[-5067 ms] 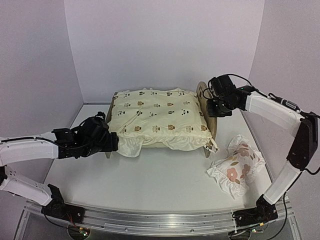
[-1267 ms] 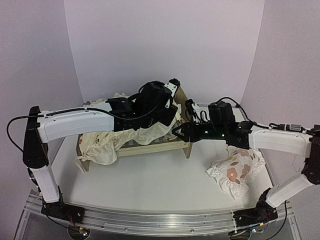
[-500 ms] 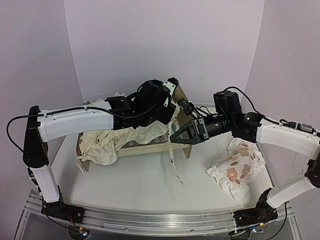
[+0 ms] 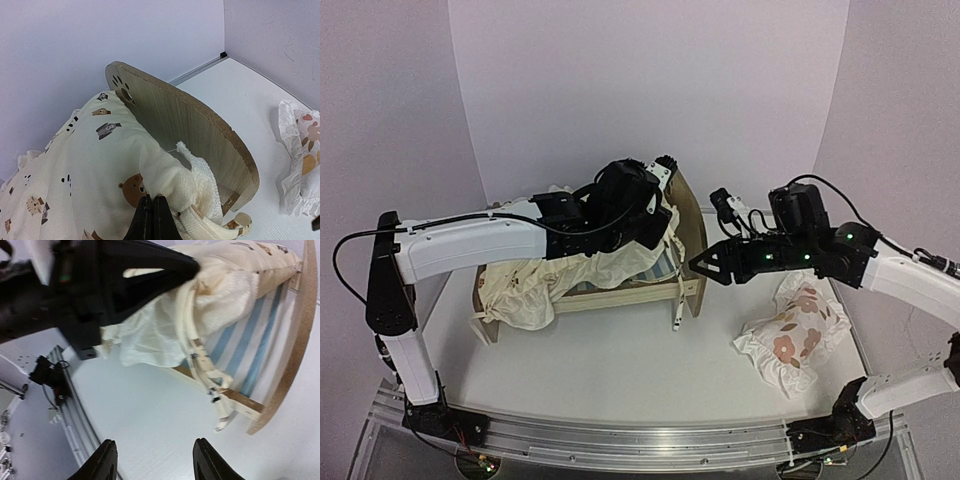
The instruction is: Set up the pet bed
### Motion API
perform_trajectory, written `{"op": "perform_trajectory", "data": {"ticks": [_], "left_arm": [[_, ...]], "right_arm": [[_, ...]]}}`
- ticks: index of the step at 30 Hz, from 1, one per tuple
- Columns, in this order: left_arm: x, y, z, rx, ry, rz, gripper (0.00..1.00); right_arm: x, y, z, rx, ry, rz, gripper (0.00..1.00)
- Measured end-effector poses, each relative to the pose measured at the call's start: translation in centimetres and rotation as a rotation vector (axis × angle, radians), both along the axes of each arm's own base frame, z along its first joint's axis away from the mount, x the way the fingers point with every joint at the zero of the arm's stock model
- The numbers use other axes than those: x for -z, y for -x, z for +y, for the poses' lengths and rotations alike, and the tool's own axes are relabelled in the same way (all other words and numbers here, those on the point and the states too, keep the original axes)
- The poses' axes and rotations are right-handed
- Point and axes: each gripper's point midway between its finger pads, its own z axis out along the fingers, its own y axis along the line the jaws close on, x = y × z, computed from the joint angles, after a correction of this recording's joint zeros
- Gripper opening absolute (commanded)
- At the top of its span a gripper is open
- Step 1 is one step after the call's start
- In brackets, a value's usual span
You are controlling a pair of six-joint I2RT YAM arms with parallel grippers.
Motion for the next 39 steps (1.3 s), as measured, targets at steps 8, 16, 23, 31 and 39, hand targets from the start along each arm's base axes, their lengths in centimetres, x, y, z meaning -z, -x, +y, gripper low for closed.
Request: {"op": "perform_trajectory", "data": {"ticks": [8,16,23,31,39], "left_arm": [[0.2,0.1,0.0,0.006,-0.001,0.008,0.00],[0.2,0.1,0.0,0.005,0.001,0.010,0.00],[0.2,0.1,0.0,0.005,0.001,0.010,0.00],[0.0,0.1,0.1,0.006,-0.002,0.004,0.00],[-0.7,0.1,0.3,0.006,0.006,-0.003,0.00]], "right_arm": [[6.4,-3.8,-0.3,0.088,0.219,-0.017,0.47],[8.2,-6.2,1.4,0.092,0.269,-0.032,0.40],[7.7,-7.8,2.6,0.098,0.256,-0.073,0.09],[7.0,-8.3,2.4,0.110,0.265,-0.113,0.00],[0.0,-10.8,2.0,0.167,0.288,-0.315,0.00]]}}
